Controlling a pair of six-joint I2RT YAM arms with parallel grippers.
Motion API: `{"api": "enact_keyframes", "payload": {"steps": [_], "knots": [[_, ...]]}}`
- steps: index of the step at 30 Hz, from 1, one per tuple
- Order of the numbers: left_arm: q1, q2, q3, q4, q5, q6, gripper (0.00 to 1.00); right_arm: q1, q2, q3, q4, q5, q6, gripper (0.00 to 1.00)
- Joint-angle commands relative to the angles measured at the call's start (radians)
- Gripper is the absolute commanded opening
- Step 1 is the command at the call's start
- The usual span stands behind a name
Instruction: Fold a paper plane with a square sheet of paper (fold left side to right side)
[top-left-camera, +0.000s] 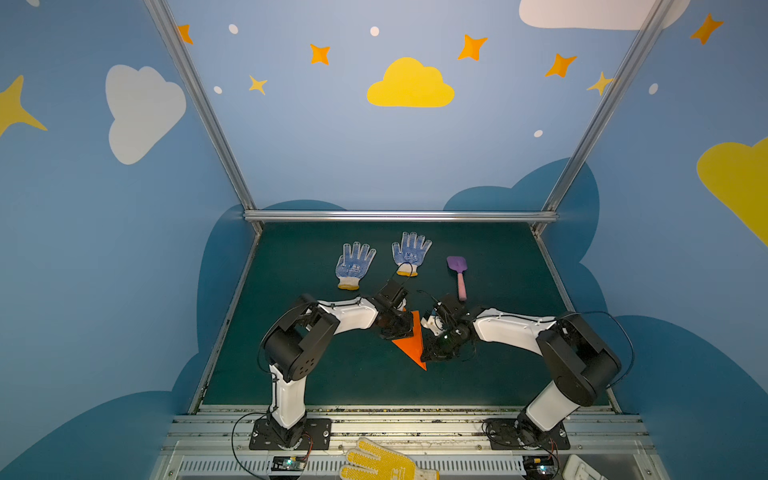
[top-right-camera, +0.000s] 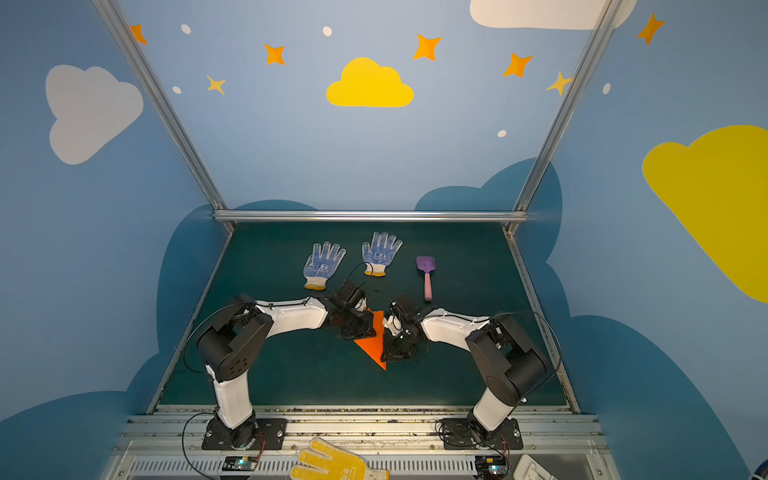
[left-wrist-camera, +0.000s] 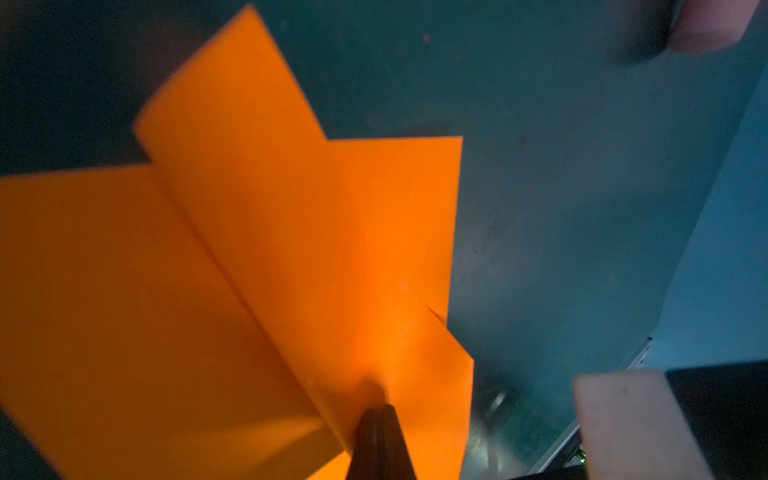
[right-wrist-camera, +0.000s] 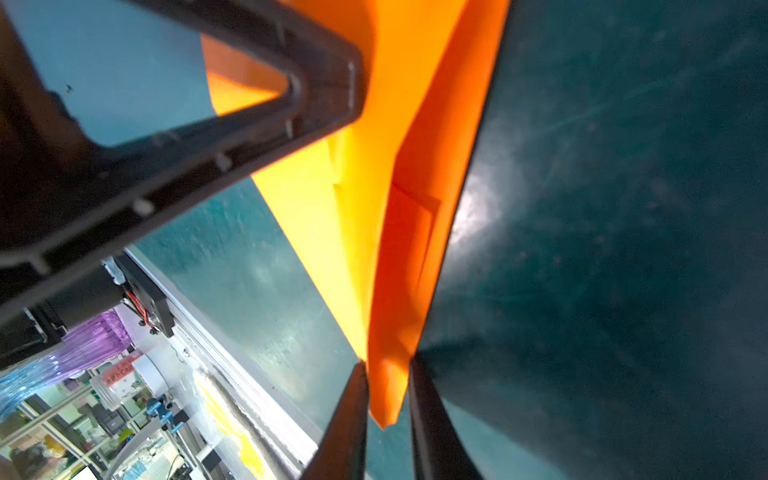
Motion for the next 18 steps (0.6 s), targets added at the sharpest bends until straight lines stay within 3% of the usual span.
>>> {"api": "enact_keyframes", "payload": {"steps": [1, 18], "knots": [[0.013, -0.007, -0.024, -0.056, -0.049, 0.012, 0.04, -0.002, 0.029, 0.006, -0.003, 0.013, -0.009, 0.17], [-0.046, -0.09, -0.024, -0.034, 0.032, 0.027, 0.04, -0.008, 0.033, 0.005, -0.003, 0.014, -0.014, 0.14]]}}
